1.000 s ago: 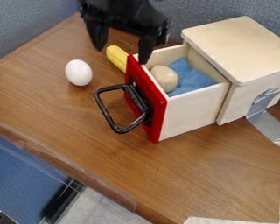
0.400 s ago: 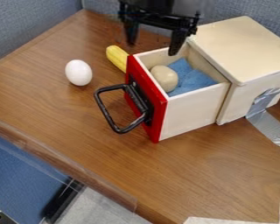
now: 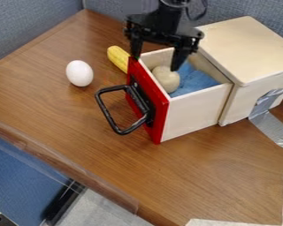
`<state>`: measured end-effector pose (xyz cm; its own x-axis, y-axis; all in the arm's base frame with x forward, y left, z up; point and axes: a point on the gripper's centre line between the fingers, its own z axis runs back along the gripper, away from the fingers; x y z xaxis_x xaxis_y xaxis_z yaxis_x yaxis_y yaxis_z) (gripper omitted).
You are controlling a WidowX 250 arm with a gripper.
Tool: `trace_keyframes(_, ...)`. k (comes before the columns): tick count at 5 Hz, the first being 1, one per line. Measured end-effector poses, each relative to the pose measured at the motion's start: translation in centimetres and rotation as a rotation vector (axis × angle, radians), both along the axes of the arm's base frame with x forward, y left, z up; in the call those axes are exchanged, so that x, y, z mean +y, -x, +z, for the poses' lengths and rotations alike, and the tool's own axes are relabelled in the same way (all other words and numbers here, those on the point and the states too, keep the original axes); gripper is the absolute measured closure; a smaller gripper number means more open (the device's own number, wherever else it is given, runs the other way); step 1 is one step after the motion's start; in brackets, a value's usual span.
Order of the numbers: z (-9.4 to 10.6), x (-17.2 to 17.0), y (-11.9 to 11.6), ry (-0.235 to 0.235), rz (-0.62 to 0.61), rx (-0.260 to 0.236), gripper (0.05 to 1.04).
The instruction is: Take the thing out of the drawer and put it on the left side of the table
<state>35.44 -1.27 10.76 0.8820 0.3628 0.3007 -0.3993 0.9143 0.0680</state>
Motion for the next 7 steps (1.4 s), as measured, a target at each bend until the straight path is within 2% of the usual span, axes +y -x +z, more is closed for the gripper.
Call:
trace_keyframes(4,-1.4,-1.3,-2.7,-0.004,0.028,-0.004,0.084)
trace_keyframes(6,-3.6,-0.4,-2.6,-0.035,0.041,0.02,0.083)
trace_keyframes(7,-5.0,-0.2,-2.1,-0.052,0.038,0.045,0.133)
